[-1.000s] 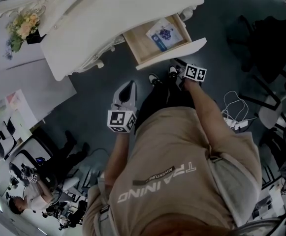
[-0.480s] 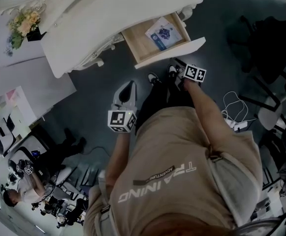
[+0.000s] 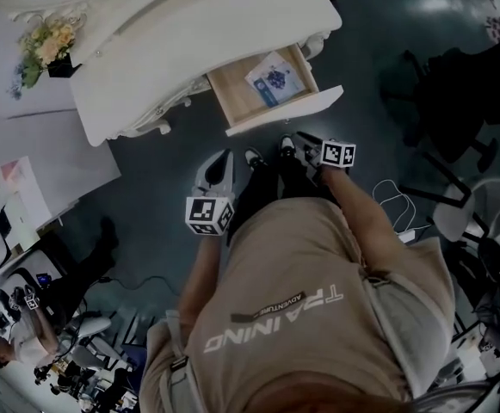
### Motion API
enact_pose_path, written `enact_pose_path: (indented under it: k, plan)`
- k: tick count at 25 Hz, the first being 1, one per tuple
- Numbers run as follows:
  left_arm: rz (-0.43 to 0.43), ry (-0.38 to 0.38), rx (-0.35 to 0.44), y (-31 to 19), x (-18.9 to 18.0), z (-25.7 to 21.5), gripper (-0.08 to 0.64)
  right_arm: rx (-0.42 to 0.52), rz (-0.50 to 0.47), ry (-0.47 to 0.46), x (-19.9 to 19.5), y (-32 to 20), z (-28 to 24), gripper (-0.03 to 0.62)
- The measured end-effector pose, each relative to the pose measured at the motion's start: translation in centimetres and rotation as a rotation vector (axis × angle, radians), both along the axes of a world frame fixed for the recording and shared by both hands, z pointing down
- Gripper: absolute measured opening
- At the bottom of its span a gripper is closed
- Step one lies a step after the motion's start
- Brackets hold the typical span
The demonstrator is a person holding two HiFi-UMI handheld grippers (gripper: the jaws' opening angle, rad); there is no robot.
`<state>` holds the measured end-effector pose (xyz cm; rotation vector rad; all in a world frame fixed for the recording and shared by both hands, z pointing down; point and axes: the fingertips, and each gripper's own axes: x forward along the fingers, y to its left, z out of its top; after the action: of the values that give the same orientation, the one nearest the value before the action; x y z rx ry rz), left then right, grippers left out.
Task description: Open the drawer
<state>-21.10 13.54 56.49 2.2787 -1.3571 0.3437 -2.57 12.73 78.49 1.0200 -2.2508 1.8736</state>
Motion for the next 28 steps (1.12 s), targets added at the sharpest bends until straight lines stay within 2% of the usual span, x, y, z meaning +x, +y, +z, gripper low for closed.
enact_pose_path:
  k: [8,11,14,18,21,24,28]
  plan:
    - [0.016,0.023,0.029,-0.5,0.7,-1.0,-0.002,0.105,-0.060,-0.025,-0.5,-1.0,-6.2,0.095]
    - [0.023,0.041,0.021,-0.8,0.6,-0.8,-0.002,0.178,-0.102,-0.019,-0.9,-1.6,-8.8,0.076]
    - [0.032,0.062,0.019,-1.2,1.2,-0.9,-0.002,0.265,-0.162,-0.009,-1.1,-2.0,-11.5,0.005]
    - [0.048,0.064,0.049,-2.0,2.0,-1.9,-0.002,0.370,-0.250,-0.021,-1.8,-1.9,-15.1,0.003]
    - [0.052,0.059,0.064,-2.8,2.4,-2.6,-0.002,0.427,-0.266,0.005,-2.1,-2.6,-17.0,0.003]
    - [0.059,0.054,0.080,-3.8,2.7,-3.9,-0.002,0.452,-0.246,0.076,-2.4,-3.9,-18.6,0.003]
    - [0.057,0.043,0.135,-5.9,2.8,-6.7,-0.002,0.506,-0.241,0.133,-3.0,-5.4,-21.4,0.003]
